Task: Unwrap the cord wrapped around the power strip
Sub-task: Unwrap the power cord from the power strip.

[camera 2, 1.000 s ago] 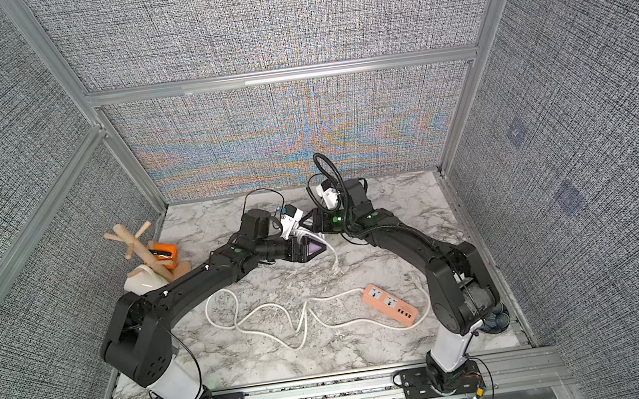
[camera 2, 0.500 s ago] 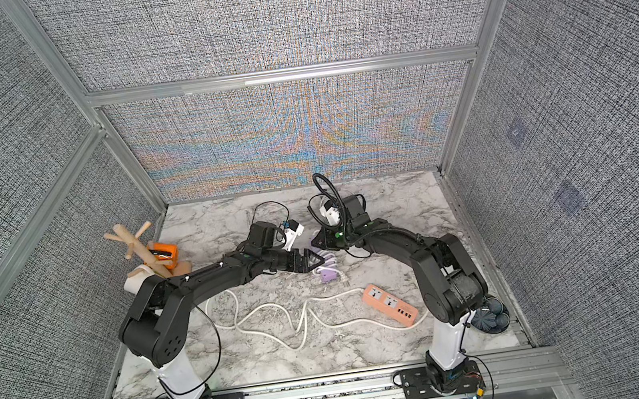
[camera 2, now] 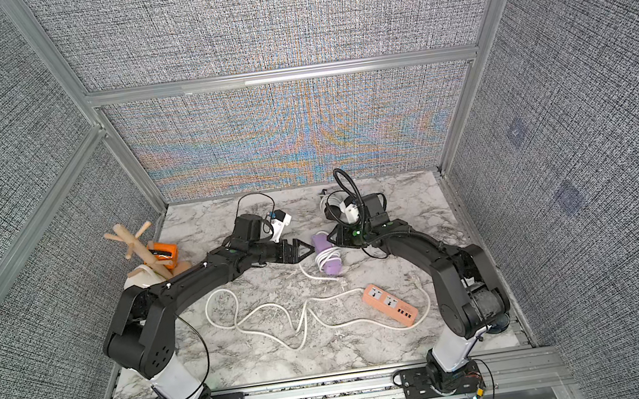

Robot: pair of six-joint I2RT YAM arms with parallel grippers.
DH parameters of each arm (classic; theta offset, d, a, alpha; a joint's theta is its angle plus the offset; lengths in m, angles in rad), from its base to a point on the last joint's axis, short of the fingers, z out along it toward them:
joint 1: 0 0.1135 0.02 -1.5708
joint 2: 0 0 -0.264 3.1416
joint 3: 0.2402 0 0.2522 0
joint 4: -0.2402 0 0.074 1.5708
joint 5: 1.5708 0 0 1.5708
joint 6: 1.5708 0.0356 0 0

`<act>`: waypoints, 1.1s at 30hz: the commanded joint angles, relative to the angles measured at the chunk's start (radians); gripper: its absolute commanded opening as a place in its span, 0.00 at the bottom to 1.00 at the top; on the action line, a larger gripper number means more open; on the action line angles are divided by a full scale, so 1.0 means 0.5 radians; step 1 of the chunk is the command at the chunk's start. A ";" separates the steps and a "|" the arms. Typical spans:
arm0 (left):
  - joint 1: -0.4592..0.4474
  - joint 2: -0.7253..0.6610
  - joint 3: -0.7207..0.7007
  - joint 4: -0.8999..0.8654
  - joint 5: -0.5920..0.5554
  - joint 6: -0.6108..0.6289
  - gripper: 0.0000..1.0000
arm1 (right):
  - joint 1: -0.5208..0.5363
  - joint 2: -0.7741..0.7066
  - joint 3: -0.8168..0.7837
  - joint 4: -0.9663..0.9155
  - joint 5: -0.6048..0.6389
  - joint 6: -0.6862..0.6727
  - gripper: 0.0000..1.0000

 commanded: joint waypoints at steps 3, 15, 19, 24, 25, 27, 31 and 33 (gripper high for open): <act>0.032 0.084 0.283 -0.620 -0.267 0.044 0.99 | -0.007 -0.051 -0.089 -0.062 0.042 -0.113 0.59; -0.053 0.482 0.732 -0.648 -0.454 -0.695 0.79 | -0.007 -0.179 -0.288 0.155 0.095 -0.007 0.62; -0.146 0.640 0.904 -0.796 -0.644 -0.749 0.86 | -0.012 -0.251 -0.327 0.153 0.218 -0.010 0.62; -0.213 0.829 1.154 -1.065 -0.822 -0.703 0.89 | -0.047 -0.350 -0.396 0.185 0.267 0.009 0.62; -0.224 0.864 1.210 -1.118 -0.845 -0.677 0.91 | -0.056 -0.373 -0.409 0.185 0.275 0.006 0.62; -0.240 0.939 1.316 -1.203 -0.875 -0.646 0.94 | -0.075 -0.420 -0.439 0.185 0.293 -0.002 0.62; -0.258 1.040 1.409 -1.225 -0.836 -0.628 0.97 | -0.095 -0.478 -0.503 0.197 0.311 -0.019 0.62; -0.276 1.106 1.487 -1.273 -0.817 -0.599 0.97 | -0.104 -0.496 -0.538 0.211 0.310 -0.029 0.62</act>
